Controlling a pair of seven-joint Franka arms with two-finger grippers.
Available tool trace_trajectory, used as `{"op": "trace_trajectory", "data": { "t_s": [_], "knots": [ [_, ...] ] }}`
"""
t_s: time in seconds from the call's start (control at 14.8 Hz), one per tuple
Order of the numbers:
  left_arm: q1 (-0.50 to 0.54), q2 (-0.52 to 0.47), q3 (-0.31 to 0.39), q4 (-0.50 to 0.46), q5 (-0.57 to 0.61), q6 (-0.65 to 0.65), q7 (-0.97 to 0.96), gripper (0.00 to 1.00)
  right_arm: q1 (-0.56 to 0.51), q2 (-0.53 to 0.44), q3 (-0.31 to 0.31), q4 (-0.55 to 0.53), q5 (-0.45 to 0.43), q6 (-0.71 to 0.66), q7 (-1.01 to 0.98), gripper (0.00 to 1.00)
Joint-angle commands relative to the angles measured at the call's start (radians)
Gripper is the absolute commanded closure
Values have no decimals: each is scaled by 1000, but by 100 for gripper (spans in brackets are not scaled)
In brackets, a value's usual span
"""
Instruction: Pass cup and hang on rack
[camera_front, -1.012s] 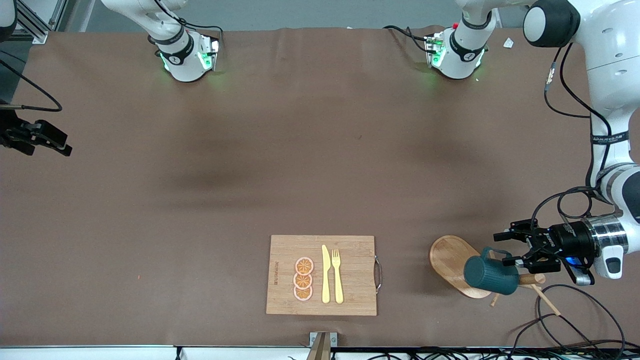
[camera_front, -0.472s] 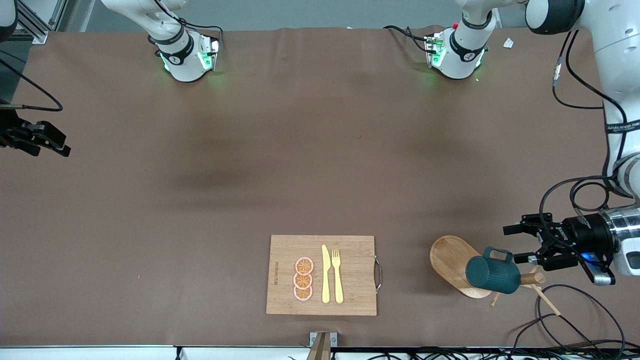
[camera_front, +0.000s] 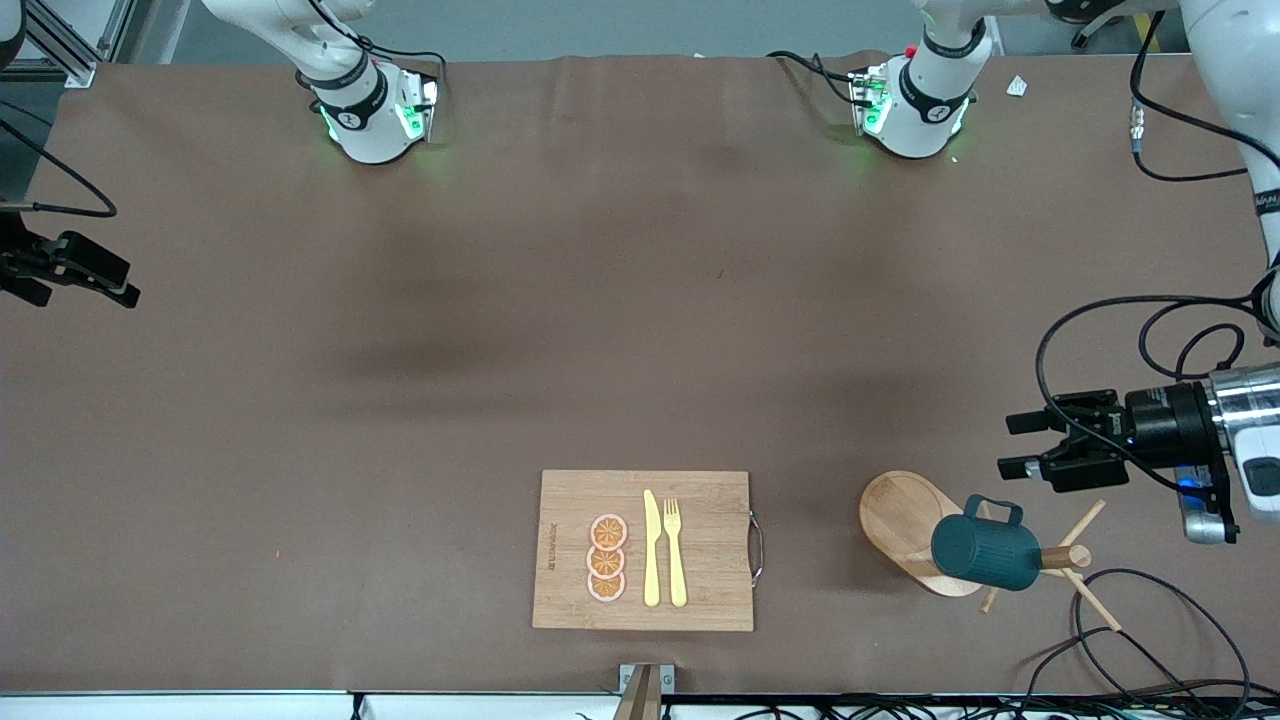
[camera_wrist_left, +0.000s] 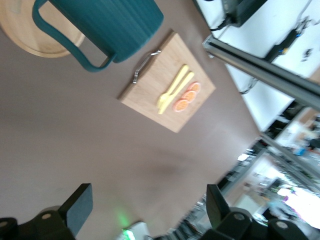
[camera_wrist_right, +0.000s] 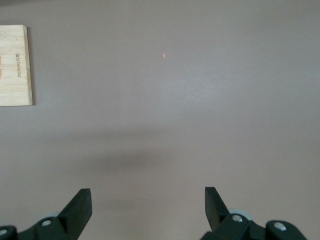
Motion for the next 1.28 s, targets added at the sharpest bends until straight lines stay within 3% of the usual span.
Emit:
{"op": "trace_trajectory", "data": {
  "t_s": [0.0, 0.27, 0.54, 0.94, 1.21],
  "knots": [
    [-69, -71, 5, -19, 181, -1, 10, 0, 8, -25, -2, -7, -8, -21, 9, 0],
    [-154, -149, -17, -24, 454, -4, 13, 0, 8, -25, -2, -7, -8, -47, 9, 0],
    [-157, -232, -84, -33, 683, -73, 47, 0, 6, -25, -2, -8, -8, -42, 4, 0],
    [-143, -350, -86, -66, 855, -136, 264, 0, 8, -25, -2, -13, -8, -42, 6, 0],
    [-93, -468, -90, -204, 852, -139, 423, 0, 8, -25, -2, -11, -8, -41, 4, 0]
  ]
}}
